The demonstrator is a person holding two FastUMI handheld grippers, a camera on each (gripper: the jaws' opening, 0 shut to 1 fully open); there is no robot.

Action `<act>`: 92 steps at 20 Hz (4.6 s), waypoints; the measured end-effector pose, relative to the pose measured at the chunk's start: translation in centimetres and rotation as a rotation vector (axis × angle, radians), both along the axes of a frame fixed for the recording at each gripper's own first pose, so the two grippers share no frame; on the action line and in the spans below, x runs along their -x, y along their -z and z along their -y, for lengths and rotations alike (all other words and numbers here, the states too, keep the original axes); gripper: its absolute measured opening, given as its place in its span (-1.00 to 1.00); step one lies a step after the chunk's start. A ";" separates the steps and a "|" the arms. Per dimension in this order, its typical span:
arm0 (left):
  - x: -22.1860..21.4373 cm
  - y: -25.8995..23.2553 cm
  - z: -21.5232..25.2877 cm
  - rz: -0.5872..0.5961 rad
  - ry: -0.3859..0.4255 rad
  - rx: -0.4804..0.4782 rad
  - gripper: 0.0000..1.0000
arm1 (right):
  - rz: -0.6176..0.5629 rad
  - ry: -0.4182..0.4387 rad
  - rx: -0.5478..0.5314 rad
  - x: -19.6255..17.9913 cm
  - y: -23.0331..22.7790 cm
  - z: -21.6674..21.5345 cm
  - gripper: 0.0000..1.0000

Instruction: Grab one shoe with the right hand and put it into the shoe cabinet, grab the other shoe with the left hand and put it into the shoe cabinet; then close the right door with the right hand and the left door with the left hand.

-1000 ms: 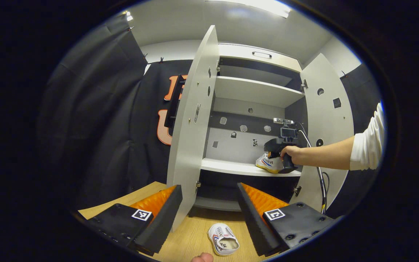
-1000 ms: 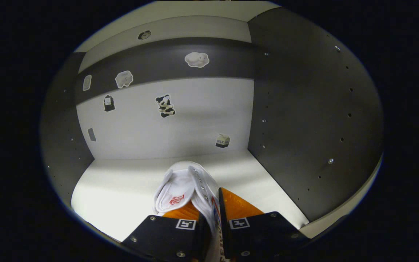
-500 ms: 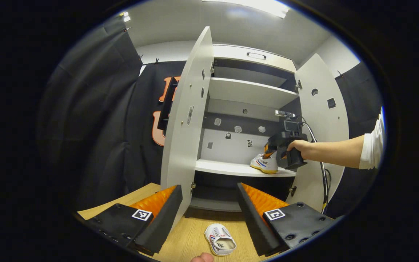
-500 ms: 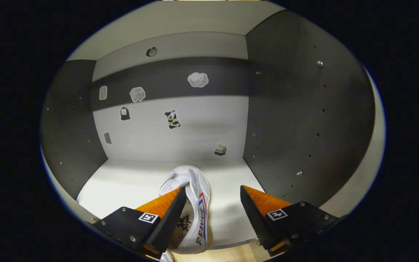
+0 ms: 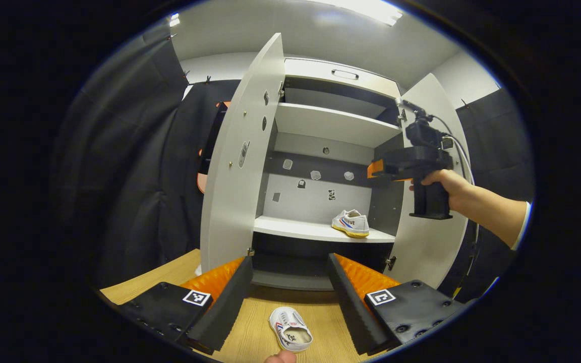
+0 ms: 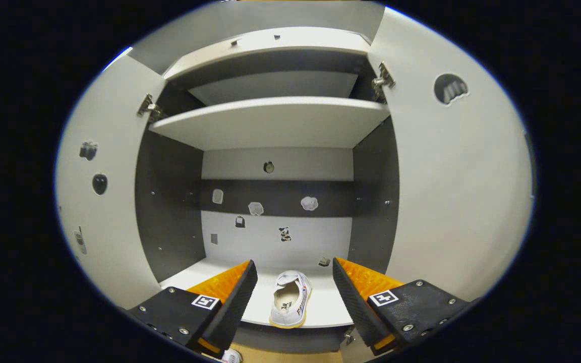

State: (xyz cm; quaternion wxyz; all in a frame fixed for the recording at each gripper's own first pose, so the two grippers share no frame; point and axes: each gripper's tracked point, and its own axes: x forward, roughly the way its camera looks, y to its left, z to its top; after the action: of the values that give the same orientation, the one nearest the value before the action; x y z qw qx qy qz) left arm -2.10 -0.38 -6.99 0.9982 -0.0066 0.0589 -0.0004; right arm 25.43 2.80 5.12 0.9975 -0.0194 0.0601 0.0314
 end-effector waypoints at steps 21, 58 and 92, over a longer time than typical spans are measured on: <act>-0.9 6.3 0.8 -0.155 0.005 -0.041 0.93 | 0.116 0.061 0.044 25.5 7.8 5.1 0.87; -6.6 23.4 -1.6 -0.481 -0.045 -0.011 -0.69 | -0.015 0.114 0.024 26.9 13.5 8.1 0.88; -40.5 9.5 0.5 -0.504 -0.156 -0.050 -0.27 | -0.007 0.265 0.010 28.9 12.5 13.7 0.88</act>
State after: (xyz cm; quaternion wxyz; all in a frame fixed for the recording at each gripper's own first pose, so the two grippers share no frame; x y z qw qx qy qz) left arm 38.43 -0.87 -16.46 0.9490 0.0139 0.3049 0.0797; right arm -3.42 -10.91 -7.43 0.9926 -0.0160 0.0656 -0.1009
